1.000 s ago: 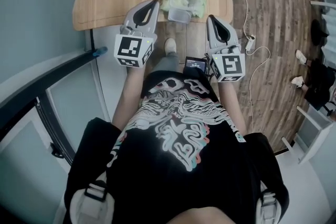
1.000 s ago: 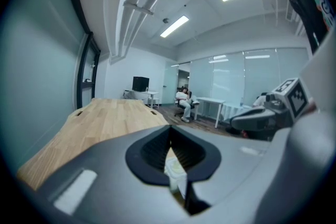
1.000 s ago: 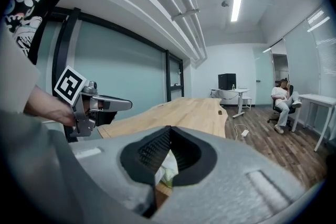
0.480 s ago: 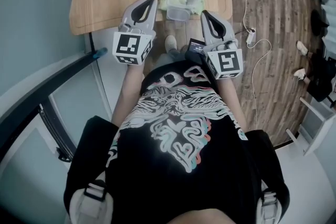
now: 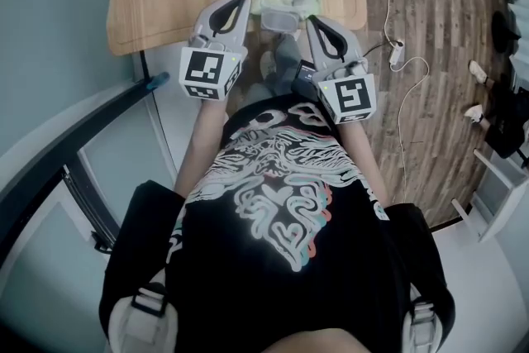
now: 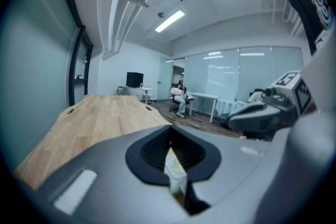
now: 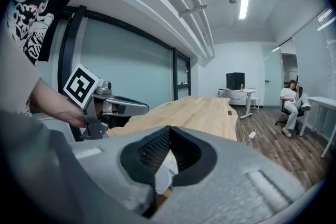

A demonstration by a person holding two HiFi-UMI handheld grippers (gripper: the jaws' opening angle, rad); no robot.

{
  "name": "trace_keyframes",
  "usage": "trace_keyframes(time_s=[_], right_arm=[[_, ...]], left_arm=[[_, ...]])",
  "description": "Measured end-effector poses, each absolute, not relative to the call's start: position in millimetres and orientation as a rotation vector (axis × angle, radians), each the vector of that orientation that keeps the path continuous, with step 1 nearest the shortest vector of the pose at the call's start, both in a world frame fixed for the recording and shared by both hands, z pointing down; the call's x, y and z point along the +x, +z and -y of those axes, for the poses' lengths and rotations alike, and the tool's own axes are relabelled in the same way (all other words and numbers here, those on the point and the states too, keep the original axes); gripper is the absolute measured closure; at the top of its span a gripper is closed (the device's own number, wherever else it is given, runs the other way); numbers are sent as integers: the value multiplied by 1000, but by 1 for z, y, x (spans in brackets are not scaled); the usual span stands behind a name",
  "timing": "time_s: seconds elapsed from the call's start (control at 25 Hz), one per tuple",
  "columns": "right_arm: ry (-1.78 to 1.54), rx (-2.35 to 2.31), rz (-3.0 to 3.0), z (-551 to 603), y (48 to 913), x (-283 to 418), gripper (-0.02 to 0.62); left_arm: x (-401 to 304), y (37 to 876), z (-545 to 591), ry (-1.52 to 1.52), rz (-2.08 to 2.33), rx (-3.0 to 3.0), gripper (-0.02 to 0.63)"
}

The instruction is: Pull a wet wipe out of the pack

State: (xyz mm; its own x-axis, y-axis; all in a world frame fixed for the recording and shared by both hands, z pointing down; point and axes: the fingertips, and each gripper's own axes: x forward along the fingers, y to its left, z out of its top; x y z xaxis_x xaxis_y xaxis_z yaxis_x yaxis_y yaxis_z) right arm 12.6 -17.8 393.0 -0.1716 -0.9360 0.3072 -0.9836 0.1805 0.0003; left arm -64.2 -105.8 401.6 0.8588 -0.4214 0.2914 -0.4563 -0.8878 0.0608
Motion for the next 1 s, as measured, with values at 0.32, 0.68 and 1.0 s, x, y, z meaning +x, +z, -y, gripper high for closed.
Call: trace_keyframes(time_s=[0.32, 0.68, 1.0], right_arm=[[269, 1738, 2236, 34, 412, 5, 597], [298, 1700, 2259, 55, 430, 11, 595], [354, 1653, 2253, 62, 446, 10, 595]], left_arm=[[-56, 416, 112, 469, 677, 2906, 617], [-40, 432, 125, 522, 648, 2927, 617], [-29, 449, 122, 577, 585, 2928, 618]])
